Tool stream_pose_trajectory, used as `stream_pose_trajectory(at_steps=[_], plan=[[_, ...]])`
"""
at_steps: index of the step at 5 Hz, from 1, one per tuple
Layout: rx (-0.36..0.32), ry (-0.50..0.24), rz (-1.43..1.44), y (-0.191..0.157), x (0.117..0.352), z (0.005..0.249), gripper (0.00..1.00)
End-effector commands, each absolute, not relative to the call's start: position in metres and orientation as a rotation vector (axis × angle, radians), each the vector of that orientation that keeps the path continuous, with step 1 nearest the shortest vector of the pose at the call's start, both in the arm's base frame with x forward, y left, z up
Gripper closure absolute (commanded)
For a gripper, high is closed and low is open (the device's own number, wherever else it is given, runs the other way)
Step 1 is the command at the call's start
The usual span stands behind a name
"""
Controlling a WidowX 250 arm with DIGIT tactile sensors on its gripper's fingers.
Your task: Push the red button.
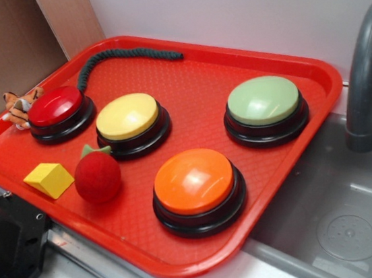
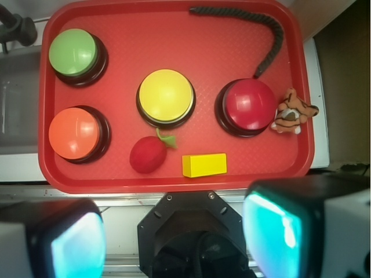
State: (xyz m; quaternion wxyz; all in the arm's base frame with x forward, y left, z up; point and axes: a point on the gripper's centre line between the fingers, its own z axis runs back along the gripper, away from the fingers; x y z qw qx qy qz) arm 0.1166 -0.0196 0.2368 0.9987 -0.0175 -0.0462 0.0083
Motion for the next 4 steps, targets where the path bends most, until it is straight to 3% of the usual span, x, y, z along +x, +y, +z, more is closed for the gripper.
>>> stream_pose_trajectory(at_steps=[1, 2, 4], plan=[[-0.035, -0.092, 0.017, -0.020, 0.117, 0.237, 0.00], [0.003, -0.097, 0.196, 0.020, 0.145, 0.221, 0.00], [0.026, -0.215, 0.573, 0.078, 0.171, 0.186, 0.00]])
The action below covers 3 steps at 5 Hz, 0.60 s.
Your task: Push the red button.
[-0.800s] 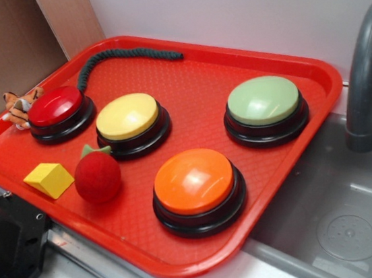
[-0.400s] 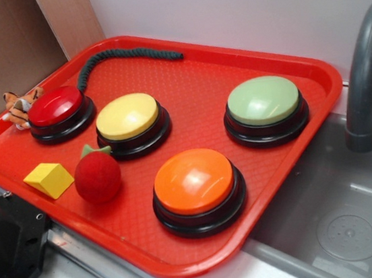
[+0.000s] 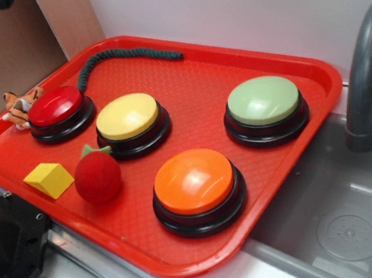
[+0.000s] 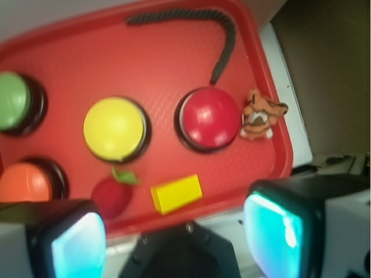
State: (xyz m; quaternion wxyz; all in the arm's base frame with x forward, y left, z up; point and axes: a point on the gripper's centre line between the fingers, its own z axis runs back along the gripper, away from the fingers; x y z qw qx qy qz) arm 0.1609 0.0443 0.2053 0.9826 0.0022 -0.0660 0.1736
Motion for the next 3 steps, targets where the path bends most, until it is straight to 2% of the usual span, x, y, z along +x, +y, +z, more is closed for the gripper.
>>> stream_pose_trajectory(at_steps=[1, 2, 3], plan=[[0.058, -0.226, 0.748, 0.088, 0.183, 0.145, 0.00], [0.056, -0.199, 0.748, 0.090, 0.190, 0.124, 0.00], [0.077, -0.161, 0.729, 0.093, 0.203, 0.092, 0.00]])
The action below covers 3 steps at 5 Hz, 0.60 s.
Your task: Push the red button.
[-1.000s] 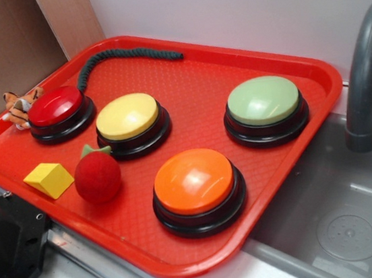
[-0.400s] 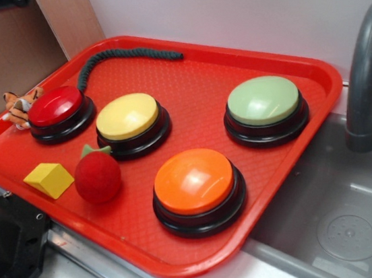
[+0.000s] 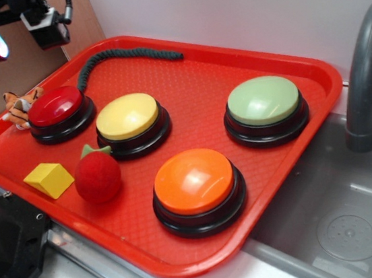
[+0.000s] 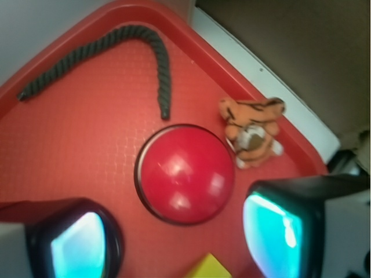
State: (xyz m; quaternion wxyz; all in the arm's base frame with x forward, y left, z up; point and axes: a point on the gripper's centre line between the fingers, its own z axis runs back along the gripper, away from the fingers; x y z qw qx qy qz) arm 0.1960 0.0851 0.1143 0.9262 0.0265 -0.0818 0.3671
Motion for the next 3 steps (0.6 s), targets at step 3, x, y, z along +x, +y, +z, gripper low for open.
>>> stream_pose_trajectory(at_steps=[3], plan=[[0.074, -0.059, 0.745, 0.114, 0.181, 0.044, 0.00]])
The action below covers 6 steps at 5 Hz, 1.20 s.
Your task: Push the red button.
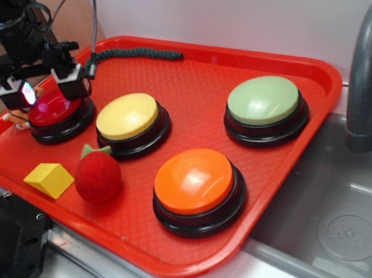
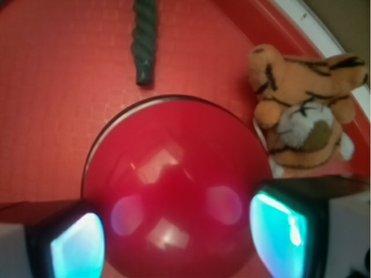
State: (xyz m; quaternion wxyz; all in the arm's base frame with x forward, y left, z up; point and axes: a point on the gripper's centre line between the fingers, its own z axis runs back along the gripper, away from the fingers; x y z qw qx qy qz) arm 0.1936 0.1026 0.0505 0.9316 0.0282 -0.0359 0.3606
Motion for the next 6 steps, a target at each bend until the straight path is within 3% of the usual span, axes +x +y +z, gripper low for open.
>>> stream_pose_trajectory(at_steps=[1, 2, 3, 4, 6], plan=[[0.070, -0.055, 0.742, 0.112, 0.182, 0.043, 0.00], [0.039, -0.052, 0.707, 0.105, 0.182, 0.066, 0.00], [0.048, -0.062, 0.675, 0.095, 0.181, 0.112, 0.00], [0.056, -0.125, 0.618, 0.085, 0.176, 0.156, 0.00], [0.020, -0.161, 0.606, 0.087, 0.171, 0.182, 0.00]])
